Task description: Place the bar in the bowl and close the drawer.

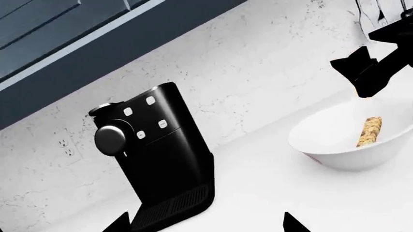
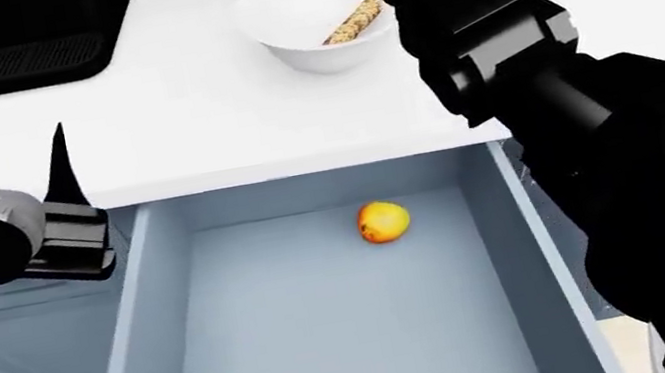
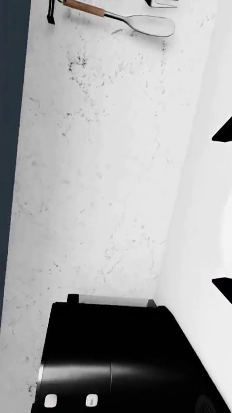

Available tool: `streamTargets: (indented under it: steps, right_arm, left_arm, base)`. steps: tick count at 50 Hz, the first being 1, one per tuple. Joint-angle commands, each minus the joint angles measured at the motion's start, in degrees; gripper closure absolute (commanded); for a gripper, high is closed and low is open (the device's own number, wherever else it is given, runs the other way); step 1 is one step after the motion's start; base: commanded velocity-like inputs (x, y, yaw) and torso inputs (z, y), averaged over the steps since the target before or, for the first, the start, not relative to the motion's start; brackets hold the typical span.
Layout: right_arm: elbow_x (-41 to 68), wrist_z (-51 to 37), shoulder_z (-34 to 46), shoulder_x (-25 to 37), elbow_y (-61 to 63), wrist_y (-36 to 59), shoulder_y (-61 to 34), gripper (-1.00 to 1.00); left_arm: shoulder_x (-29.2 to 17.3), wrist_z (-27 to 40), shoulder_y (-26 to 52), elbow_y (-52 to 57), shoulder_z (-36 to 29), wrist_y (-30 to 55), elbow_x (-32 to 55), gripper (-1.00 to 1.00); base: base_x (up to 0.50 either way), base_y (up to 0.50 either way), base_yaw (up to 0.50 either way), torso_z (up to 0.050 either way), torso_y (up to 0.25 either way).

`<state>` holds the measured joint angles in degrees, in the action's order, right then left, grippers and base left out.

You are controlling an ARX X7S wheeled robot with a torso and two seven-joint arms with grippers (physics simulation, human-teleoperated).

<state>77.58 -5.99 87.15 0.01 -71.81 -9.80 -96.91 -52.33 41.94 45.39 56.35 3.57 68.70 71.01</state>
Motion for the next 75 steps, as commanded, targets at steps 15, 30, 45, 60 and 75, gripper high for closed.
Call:
streamTargets:
  steps: [15,30,45,60,75]
  right_arm:
    - [-5.4,4.7,-1.7,0.0,-2.3,2.7,-2.6,-1.0]
    - [-1.3,-13.4,-1.2,21.3,40.5,14.5,-7.7,-1.0]
    - [3.2,-32.3,-1.3,41.0,80.7,19.5,-7.4,-1.0]
    - [7.1,-44.4,-1.5,51.1,101.7,24.2,-10.1,-1.0]
    - [6.0,-49.3,-1.4,54.1,109.5,23.5,-8.3,-1.0]
  left_arm:
    - [0.4,-1.7,-4.5,-0.4,-0.3,-4.7,-4.8,-1.0]
    - [0.8,-0.3,-4.5,-0.6,-0.7,-5.4,-4.7,-1.0]
    - [0.6,-0.7,-6.2,-0.9,-0.6,-7.3,-6.1,-1.0]
    - [1.8,0.3,1.3,-3.2,-2.2,-6.4,-2.3,-1.0]
    - [0.9,1.8,6.7,-4.3,-3.1,-4.6,0.8,-1.0]
  base:
    - [0.0,0.0,0.0,0.0,0.25]
    - [0.0,0.0,0.0,0.0,0.25]
    - [0.0,0.0,0.0,0.0,0.25]
    - [0.0,0.0,0.0,0.0,0.15]
    - [0.0,0.0,0.0,0.0,0.0]
